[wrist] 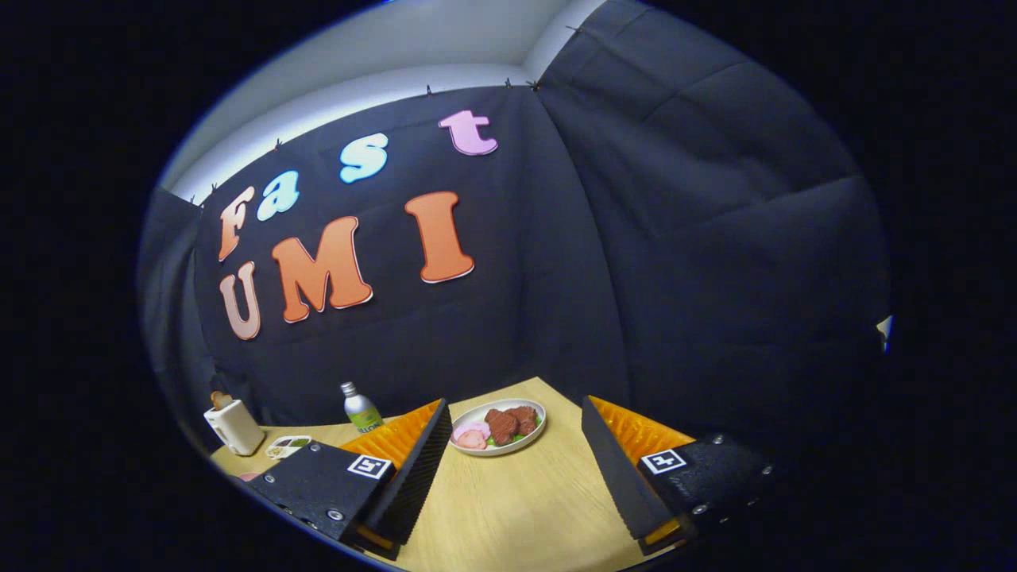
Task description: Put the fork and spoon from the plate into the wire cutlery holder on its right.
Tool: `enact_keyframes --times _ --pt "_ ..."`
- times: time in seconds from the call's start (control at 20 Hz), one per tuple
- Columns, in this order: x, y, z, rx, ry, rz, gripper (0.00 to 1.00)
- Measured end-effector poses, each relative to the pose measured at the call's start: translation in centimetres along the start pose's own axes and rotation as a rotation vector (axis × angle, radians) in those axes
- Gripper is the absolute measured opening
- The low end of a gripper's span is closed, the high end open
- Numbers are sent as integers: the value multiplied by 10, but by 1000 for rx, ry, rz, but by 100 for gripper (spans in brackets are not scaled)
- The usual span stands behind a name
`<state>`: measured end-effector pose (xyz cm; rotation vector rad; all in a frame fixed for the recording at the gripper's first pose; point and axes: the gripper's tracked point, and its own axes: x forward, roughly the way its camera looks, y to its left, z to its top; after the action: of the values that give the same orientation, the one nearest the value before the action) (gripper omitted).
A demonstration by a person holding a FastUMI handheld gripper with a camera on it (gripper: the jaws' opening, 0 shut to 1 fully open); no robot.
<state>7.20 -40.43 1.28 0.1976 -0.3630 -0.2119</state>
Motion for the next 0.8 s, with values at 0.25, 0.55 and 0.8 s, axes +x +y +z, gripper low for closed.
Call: enact_keyframes --times 0.25,0.55,0.8 --pt "1 2 -25 12 26 8 98" --pt "-35 49 44 65 -76 47 98" --pt "-63 88 85 -8 -66 66 98"
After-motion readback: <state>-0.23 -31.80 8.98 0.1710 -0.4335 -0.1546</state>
